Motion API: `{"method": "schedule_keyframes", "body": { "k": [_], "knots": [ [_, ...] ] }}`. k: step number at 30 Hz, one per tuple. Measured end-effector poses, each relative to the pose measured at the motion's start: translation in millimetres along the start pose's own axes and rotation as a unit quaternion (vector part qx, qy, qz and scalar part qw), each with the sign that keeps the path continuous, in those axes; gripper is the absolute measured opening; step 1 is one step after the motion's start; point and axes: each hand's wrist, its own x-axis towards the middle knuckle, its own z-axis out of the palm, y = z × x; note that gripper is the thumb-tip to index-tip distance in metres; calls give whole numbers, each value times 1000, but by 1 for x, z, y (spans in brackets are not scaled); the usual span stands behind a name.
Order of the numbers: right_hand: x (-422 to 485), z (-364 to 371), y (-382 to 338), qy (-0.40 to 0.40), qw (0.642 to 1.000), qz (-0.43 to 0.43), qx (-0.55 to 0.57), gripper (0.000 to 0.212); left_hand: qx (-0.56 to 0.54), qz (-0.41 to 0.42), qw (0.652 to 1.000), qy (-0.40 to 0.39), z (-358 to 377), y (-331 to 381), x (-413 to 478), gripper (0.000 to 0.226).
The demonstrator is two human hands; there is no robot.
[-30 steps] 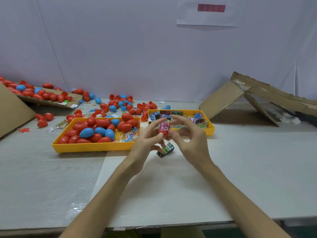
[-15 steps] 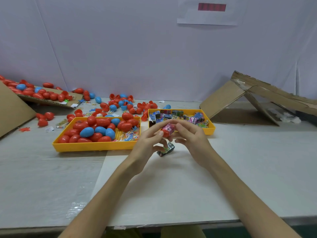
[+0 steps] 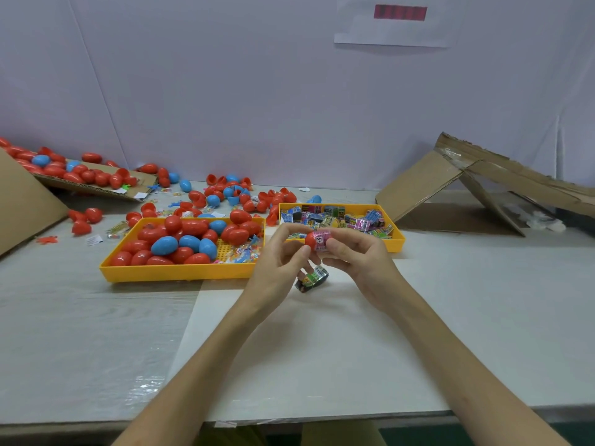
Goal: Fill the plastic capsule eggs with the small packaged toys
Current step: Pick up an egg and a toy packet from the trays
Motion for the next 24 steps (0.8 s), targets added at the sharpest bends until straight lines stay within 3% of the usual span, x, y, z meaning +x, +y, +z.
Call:
{"method": "schedule_keyframes", "body": {
  "k": [8, 14, 19, 24],
  "knots": [
    [-3, -1, -2, -52, 998, 15, -6, 41, 27, 33, 999, 20, -3, -1, 1, 27],
    [-3, -2, -5, -63, 992, 59, 93, 9, 4, 49, 999, -14, -4, 2, 0, 30],
    [-4, -3, -4, -86, 986, 72, 127, 10, -44, 35, 998, -22, -5, 2, -1, 33],
    [-4, -2, -3, -61, 990, 54, 119, 12, -69, 19, 997, -20, -6, 1, 1, 38]
  ]
}}
